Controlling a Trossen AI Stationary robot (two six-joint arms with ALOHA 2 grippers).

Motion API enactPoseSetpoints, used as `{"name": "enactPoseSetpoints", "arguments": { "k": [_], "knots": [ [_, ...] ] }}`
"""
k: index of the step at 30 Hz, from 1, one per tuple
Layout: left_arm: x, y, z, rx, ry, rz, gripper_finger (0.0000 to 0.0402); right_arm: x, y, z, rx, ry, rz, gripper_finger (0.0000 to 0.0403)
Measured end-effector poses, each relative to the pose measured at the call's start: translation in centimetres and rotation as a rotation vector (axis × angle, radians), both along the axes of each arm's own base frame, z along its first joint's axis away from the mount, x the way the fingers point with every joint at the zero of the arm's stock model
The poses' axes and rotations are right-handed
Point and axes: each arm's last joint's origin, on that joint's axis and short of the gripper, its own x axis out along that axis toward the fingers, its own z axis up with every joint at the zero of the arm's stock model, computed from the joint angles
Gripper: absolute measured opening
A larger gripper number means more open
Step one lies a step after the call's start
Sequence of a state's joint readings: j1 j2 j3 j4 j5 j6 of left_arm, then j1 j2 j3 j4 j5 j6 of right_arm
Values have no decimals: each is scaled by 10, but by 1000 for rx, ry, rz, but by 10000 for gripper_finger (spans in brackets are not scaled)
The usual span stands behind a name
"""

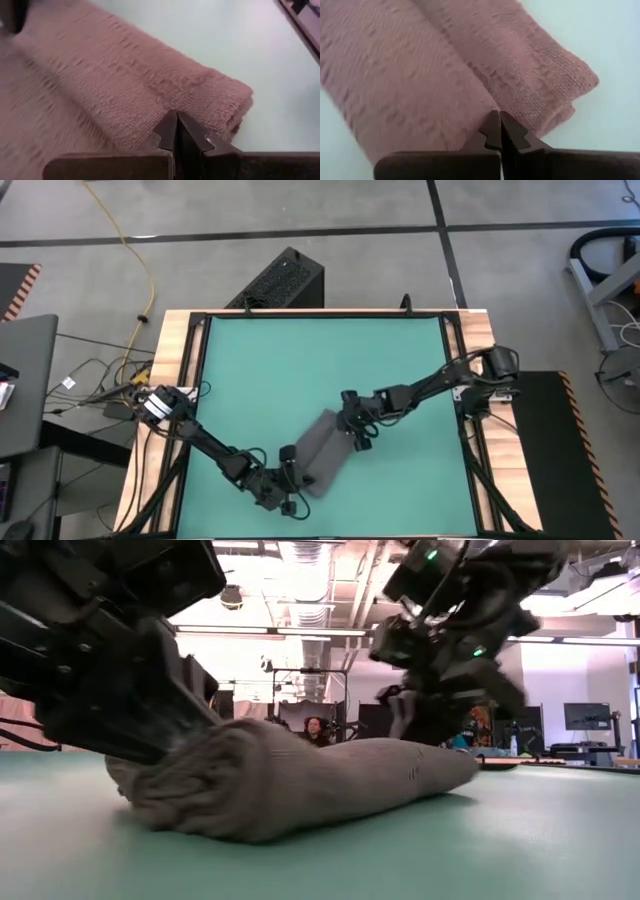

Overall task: Roll towel
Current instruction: Roll the gray towel

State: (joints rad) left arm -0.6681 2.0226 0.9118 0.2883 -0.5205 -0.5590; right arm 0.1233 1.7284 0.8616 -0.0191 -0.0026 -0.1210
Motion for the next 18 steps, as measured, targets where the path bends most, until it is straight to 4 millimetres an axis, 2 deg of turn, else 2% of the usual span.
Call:
{"name": "enactPoseSetpoints", "arguments": {
  "k": [6, 13, 15, 18],
  "knots": [
    [-12, 4, 16, 60, 91, -28, 0, -15, 26, 4, -13, 72, -120, 10],
    [-27, 14, 32, 164, 187, -19, 0, -25, 73, -7, -9, 41, -203, 10],
    [-28, 15, 32, 190, 212, -77, 0, -30, 83, -8, -53, 6, -242, 10],
    [-28, 15, 32, 229, 248, -169, 0, -43, 94, -2, -213, -64, -328, 12]
  ]
}}
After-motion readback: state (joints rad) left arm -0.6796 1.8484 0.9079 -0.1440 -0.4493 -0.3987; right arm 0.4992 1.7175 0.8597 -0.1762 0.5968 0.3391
